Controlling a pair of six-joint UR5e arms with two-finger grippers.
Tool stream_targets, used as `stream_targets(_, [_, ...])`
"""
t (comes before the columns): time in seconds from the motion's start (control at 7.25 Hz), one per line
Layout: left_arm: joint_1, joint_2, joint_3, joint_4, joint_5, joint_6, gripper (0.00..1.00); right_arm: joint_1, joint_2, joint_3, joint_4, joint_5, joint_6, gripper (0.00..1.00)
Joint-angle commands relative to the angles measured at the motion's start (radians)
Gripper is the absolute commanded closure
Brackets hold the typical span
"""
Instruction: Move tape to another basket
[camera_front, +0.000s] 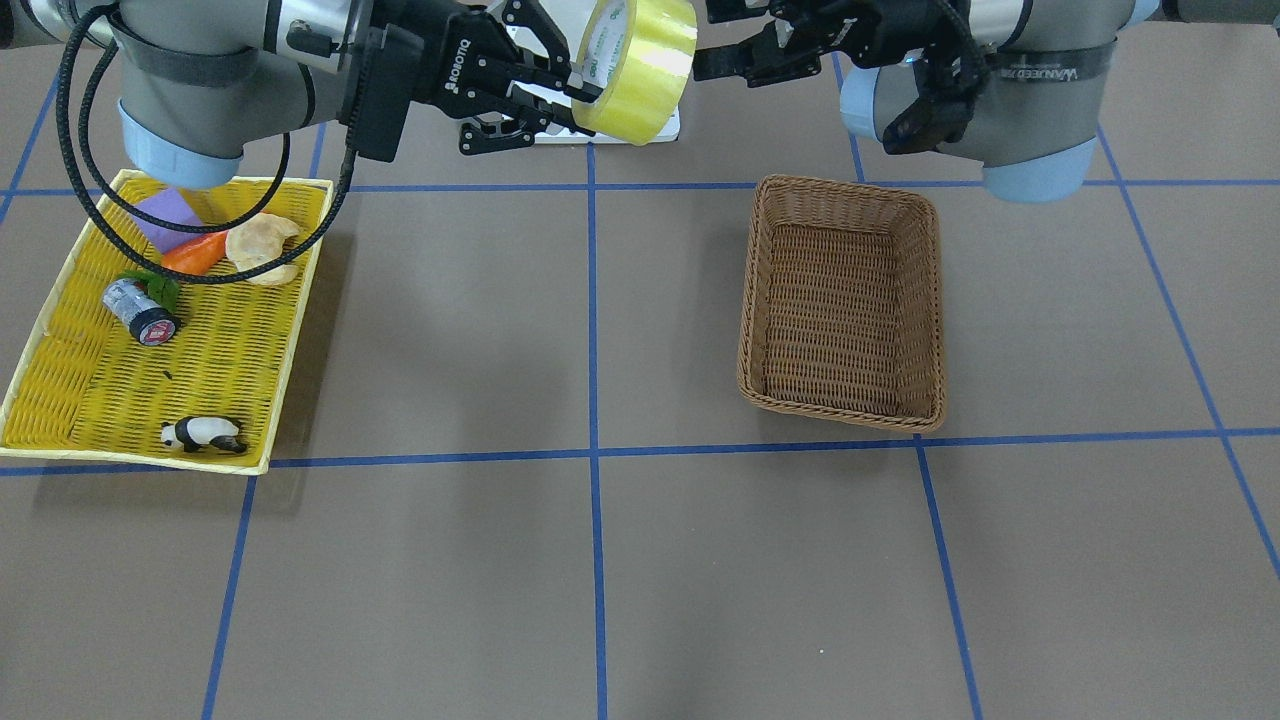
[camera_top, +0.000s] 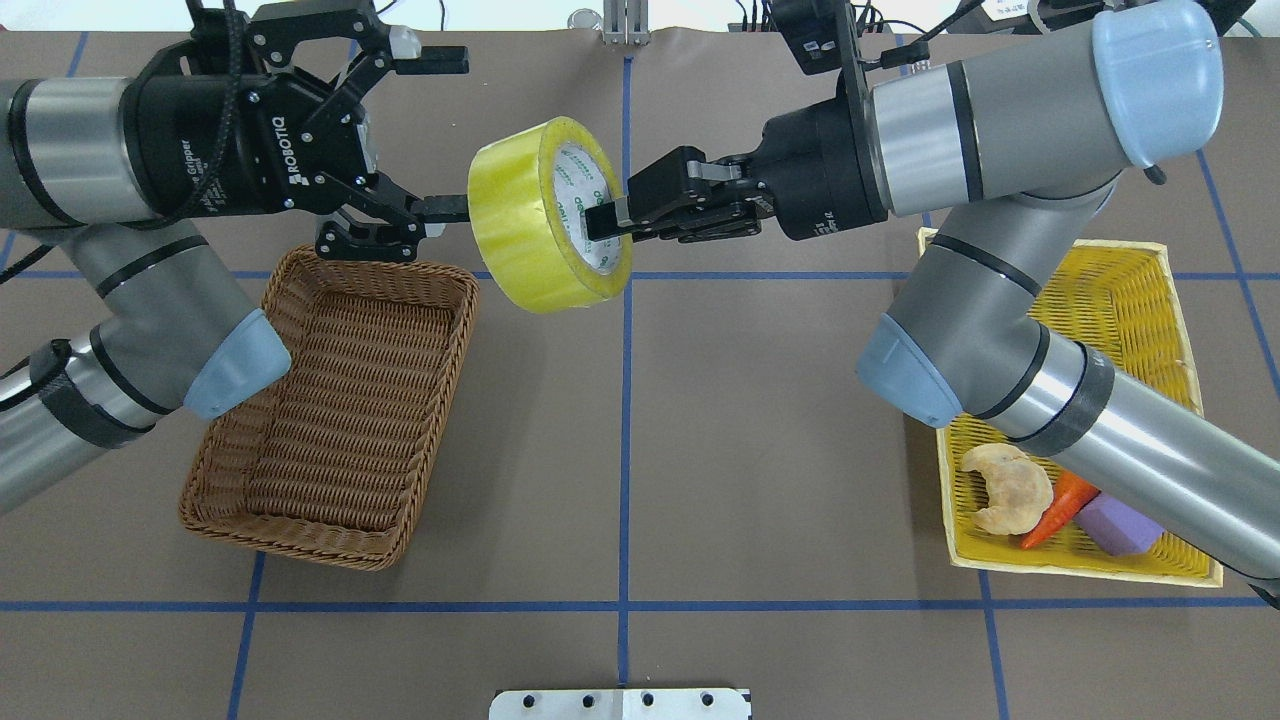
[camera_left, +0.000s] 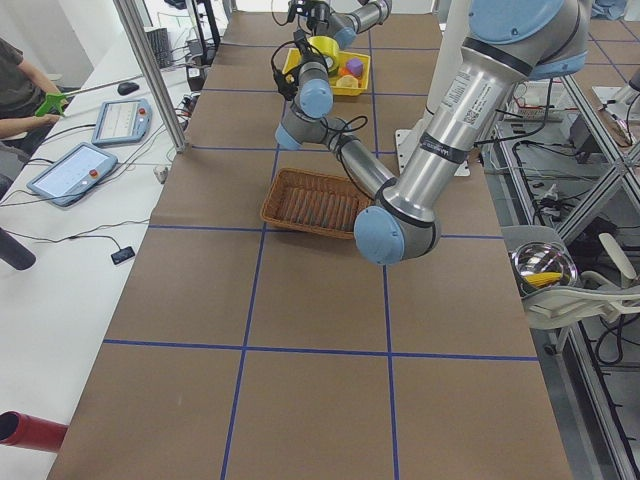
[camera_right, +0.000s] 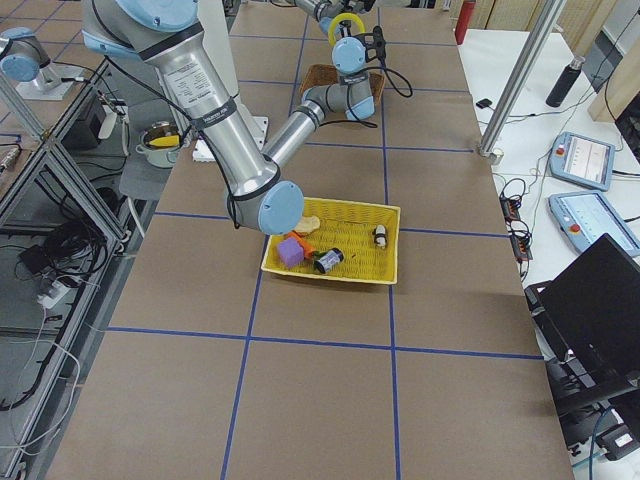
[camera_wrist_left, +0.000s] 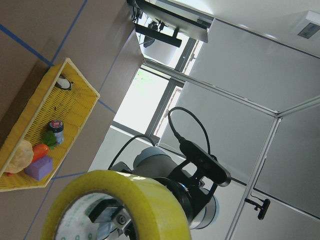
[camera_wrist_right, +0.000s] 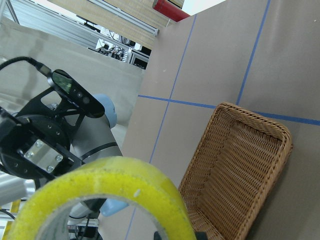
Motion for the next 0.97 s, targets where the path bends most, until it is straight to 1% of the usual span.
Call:
stream_targets(0.0, [0.001,0.005,-0.003,-0.038,0.01,-0.01,0.01,-0.036,0.0,-0.032,0.143,-0.096,0.117,1.0])
stream_targets(0.14, [0.004,0.003,-0.003,-0.046,0.058,-0.011,0.01,-0.062,-0.002,-0.04,0.155,-0.11,0.123,1.0])
stream_targets(0.41, [0.004,0.0,-0.004,-0.063,0.066,-0.021,0.01,-0.071,0.001,-0.042,0.172,-0.126,0.16,1.0])
stream_targets(0.55, [0.006,0.001,-0.003,-0.064,0.065,-0.018,0.01,-0.073,0.006,-0.058,0.223,-0.129,0.215,1.0])
stream_targets(0.69, [0.006,0.0,-0.003,-0.07,0.065,-0.016,0.01,-0.073,0.009,-0.063,0.249,-0.143,0.258,1.0])
stream_targets(0.83, [0.009,0.001,-0.003,-0.08,0.063,-0.012,0.01,-0.073,0.013,-0.065,0.251,-0.167,0.289,1.0])
